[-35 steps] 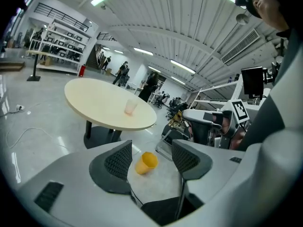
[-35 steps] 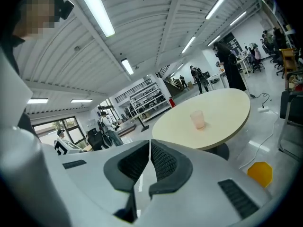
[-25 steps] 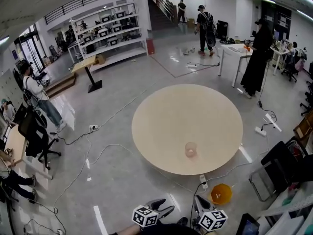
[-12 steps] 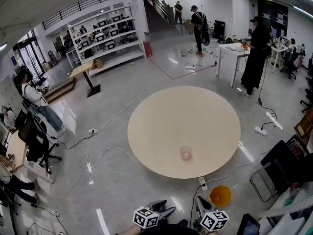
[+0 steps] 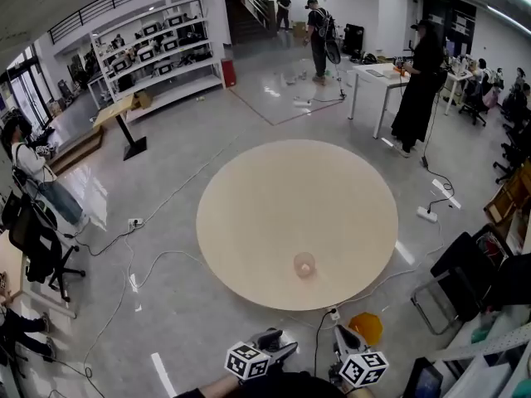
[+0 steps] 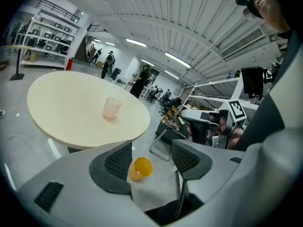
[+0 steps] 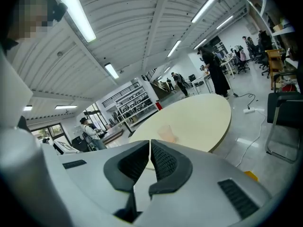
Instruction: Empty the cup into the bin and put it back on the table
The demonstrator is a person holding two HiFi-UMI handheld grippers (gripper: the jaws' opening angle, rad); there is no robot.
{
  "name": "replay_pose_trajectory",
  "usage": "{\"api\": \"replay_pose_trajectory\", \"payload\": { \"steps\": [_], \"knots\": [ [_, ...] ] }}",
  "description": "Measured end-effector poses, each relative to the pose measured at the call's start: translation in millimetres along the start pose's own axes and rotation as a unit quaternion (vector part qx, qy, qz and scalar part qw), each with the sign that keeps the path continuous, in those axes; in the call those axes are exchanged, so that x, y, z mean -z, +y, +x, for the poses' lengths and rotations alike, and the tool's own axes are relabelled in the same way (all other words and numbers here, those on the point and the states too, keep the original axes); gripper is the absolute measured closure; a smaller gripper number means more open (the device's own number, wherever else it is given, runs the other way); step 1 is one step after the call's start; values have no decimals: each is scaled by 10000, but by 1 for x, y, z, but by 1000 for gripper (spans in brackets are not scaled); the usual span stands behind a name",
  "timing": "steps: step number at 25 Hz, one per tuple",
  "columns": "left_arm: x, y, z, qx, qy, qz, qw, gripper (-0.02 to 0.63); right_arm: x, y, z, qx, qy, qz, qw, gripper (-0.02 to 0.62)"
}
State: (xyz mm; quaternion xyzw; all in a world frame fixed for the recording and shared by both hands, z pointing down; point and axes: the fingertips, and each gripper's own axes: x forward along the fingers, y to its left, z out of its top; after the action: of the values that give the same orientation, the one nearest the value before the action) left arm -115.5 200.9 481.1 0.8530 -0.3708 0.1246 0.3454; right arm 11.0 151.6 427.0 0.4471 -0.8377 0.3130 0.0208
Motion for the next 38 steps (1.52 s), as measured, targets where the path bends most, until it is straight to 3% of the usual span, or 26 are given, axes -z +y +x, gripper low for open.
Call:
{"api": "replay_pose_trajectory", "payload": {
  "steps": [8, 15, 19, 20, 21, 22, 23, 26, 31, 35, 38],
  "knots": [
    [-78, 67, 27, 396, -22, 184, 9990, 328, -43, -5, 74, 417, -163, -183, 9988, 577],
    [-120, 126, 27, 771, 38, 131, 9969, 328, -66, 5, 128, 945, -148, -168, 9953, 577],
    [-131, 148, 35, 800, 70, 585, 9951, 328, -67, -3, 146, 1137, -14, -217, 9933, 577],
    [-137, 152, 38, 815, 47, 751, 9938, 340, -68, -6, 149, 1174, 13, -265, 9927, 577],
    [-142, 155, 39, 842, 2, 906, 9923, 402, -70, -10, 152, 1214, 37, -316, 9921, 577],
    [-147, 158, 40, 891, -52, 1041, 9906, 520, -71, -14, 155, 1255, 58, -360, 9914, 577],
    [-152, 160, 40, 950, -101, 1147, 9888, 574, -72, -18, 157, 1288, 74, -389, 9909, 577],
    [-163, 161, 46, 956, -214, 1360, 9859, 575, -75, -32, 165, 1292, 118, -463, 9905, 577],
    [-169, 168, 53, 548, -254, 1761, 9825, 574, -75, -45, 182, 1048, 314, -1178, 9870, 577],
    [-181, 176, 68, 450, -210, 1920, 9801, 574, -80, -56, 207, 842, 668, -2205, 9694, 577],
    [-177, 178, 85, 470, -69, 2100, 9765, 574, -65, -77, 219, 685, 1031, -2487, 9606, 577]
  ]
}}
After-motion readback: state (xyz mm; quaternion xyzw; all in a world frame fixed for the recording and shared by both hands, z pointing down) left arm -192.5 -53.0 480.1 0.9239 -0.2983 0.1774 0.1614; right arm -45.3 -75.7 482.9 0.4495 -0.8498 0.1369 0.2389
